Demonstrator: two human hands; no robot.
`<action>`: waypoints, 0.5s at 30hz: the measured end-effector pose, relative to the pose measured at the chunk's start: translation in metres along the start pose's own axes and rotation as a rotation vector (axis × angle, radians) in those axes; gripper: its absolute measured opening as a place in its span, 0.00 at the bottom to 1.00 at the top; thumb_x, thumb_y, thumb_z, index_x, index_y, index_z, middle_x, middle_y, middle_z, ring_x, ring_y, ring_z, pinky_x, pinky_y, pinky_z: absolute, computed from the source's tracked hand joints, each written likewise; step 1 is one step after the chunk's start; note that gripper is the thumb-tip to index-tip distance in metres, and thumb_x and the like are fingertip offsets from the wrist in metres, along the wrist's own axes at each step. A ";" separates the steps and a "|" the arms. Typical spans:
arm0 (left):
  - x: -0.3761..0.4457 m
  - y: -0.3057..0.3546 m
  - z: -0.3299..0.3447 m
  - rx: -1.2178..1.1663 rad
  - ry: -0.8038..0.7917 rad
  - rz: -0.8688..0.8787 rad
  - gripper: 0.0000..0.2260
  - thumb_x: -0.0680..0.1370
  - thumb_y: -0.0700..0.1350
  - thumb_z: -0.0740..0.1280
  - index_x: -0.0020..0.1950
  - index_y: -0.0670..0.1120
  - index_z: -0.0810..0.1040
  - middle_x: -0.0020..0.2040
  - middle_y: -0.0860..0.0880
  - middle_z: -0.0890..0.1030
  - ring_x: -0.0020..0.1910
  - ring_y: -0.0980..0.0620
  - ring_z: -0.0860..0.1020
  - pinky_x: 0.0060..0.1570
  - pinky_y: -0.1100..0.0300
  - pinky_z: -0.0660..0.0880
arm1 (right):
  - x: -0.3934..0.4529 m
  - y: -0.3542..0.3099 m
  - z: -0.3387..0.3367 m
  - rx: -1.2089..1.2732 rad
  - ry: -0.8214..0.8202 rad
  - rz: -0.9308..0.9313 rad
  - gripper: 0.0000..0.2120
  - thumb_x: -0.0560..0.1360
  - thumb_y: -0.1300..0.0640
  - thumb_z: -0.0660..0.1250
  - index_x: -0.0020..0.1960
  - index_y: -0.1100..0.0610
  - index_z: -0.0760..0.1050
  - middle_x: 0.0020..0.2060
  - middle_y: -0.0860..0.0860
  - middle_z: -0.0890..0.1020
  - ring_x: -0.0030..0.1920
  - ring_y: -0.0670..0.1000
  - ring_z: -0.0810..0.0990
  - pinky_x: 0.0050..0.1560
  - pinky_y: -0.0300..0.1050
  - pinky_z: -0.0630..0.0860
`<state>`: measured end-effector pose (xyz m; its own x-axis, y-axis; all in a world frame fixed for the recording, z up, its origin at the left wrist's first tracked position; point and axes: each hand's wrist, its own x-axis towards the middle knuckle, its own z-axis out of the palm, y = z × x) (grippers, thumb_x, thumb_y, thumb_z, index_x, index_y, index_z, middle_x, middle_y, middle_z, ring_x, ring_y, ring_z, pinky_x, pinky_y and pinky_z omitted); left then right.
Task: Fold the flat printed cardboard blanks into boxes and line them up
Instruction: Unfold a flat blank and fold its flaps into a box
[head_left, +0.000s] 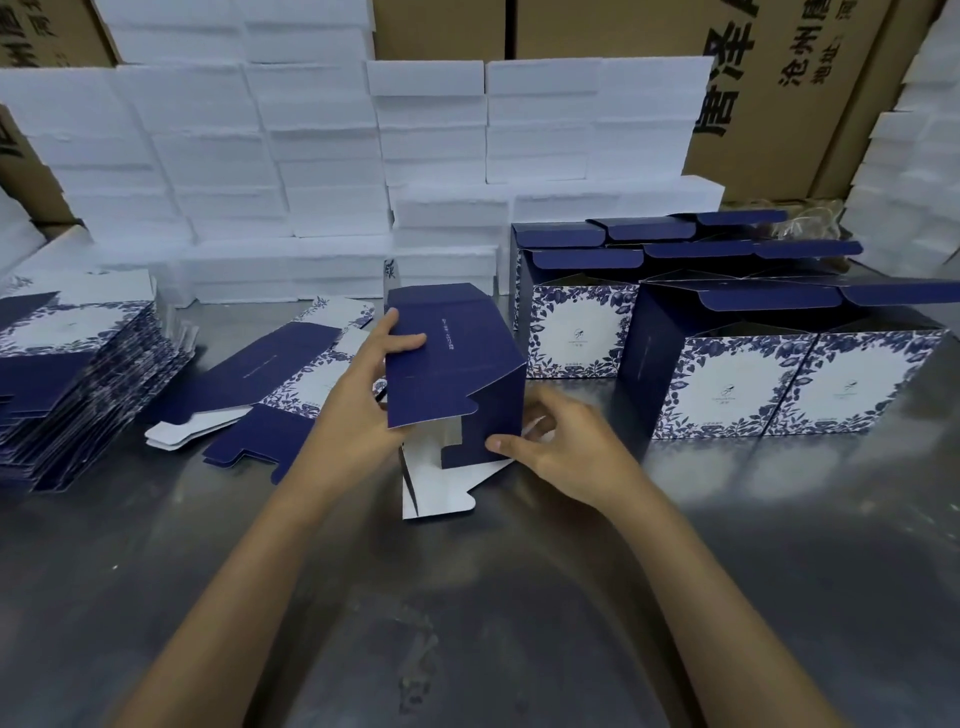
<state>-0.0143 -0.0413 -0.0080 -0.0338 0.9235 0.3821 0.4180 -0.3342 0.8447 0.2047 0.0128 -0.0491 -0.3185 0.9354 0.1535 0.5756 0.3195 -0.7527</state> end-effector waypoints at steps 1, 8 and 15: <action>0.000 -0.001 -0.001 0.005 0.015 -0.004 0.29 0.70 0.40 0.77 0.69 0.49 0.73 0.80 0.57 0.59 0.69 0.63 0.71 0.55 0.71 0.74 | 0.000 0.001 -0.002 -0.070 -0.006 0.006 0.17 0.70 0.41 0.77 0.50 0.50 0.78 0.43 0.44 0.82 0.43 0.46 0.80 0.48 0.48 0.79; -0.001 0.000 0.000 0.024 0.001 0.008 0.28 0.72 0.36 0.75 0.70 0.46 0.72 0.79 0.54 0.60 0.72 0.55 0.69 0.63 0.65 0.73 | 0.003 0.009 0.000 -0.155 -0.094 -0.039 0.17 0.75 0.46 0.74 0.37 0.56 0.73 0.31 0.48 0.76 0.34 0.49 0.73 0.39 0.48 0.71; 0.000 0.000 -0.005 0.096 -0.081 0.027 0.29 0.73 0.30 0.71 0.72 0.44 0.69 0.80 0.52 0.57 0.61 0.84 0.62 0.55 0.82 0.62 | 0.006 0.008 0.003 -0.128 -0.077 -0.056 0.17 0.77 0.49 0.73 0.36 0.58 0.73 0.30 0.50 0.75 0.32 0.49 0.71 0.35 0.45 0.67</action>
<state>-0.0190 -0.0427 -0.0060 0.0499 0.9279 0.3694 0.5028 -0.3429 0.7935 0.2051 0.0209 -0.0557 -0.4070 0.9027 0.1399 0.6447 0.3924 -0.6561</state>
